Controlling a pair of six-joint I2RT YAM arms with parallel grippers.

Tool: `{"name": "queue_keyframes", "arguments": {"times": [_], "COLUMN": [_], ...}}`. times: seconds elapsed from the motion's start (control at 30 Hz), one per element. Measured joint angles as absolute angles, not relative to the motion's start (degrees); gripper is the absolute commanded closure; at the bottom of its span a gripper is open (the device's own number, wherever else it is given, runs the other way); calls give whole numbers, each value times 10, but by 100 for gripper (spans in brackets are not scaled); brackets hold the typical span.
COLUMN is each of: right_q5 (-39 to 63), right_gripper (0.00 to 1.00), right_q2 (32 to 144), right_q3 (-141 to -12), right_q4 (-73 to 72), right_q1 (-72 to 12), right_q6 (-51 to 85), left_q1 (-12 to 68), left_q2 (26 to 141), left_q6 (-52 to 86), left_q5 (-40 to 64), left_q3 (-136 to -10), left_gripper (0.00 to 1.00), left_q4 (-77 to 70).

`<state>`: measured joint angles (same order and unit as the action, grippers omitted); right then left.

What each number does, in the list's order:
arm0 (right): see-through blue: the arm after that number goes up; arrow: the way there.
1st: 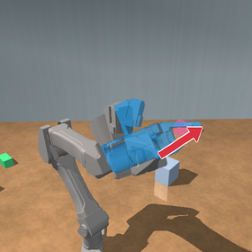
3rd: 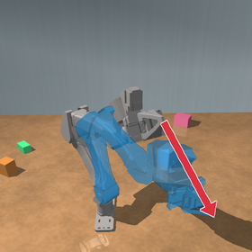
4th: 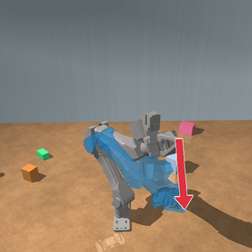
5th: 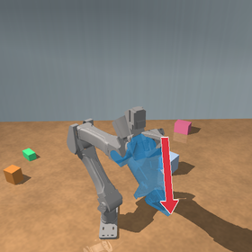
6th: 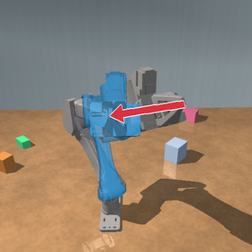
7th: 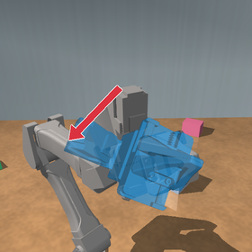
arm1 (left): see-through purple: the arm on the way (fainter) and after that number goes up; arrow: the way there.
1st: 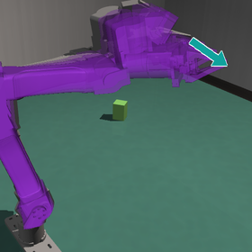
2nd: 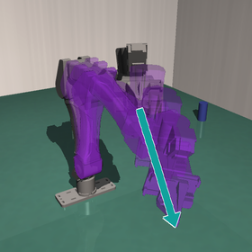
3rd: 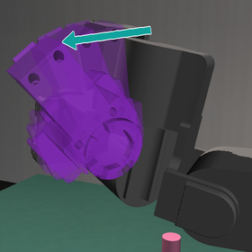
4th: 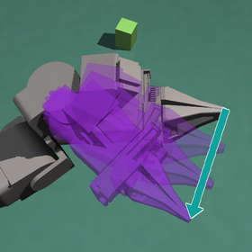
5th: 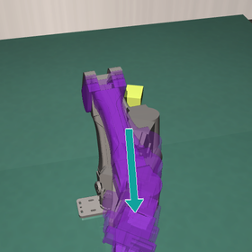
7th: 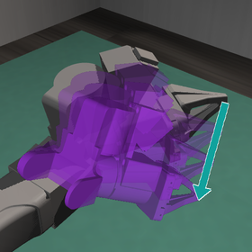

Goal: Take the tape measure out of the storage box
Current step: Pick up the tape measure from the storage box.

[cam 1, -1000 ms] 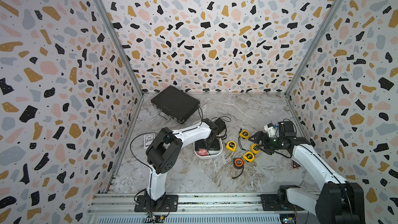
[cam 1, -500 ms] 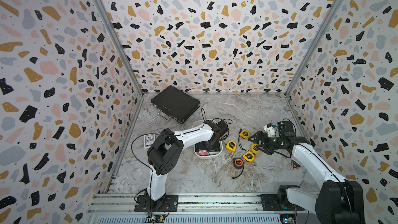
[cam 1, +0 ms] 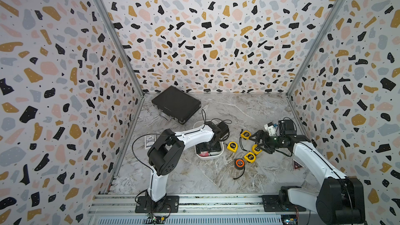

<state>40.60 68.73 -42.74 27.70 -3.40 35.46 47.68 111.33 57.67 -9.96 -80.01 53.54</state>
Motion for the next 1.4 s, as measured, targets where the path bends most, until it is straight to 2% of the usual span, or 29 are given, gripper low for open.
{"name": "queue_keyframes", "arguments": {"times": [0.83,1.4], "right_q5": [412,417], "right_gripper": [10,10], "right_q2": [699,702], "right_q3": [-436,-437], "right_q4": [274,274], "right_q1": [-36,-37], "right_q6": [355,355], "left_q1": [477,477], "left_q2": [1122,1139], "left_q6": [582,585], "left_q5": [-121,-106], "left_q3": [-799,-796], "left_gripper": [7,11], "left_q4": [547,528]}}
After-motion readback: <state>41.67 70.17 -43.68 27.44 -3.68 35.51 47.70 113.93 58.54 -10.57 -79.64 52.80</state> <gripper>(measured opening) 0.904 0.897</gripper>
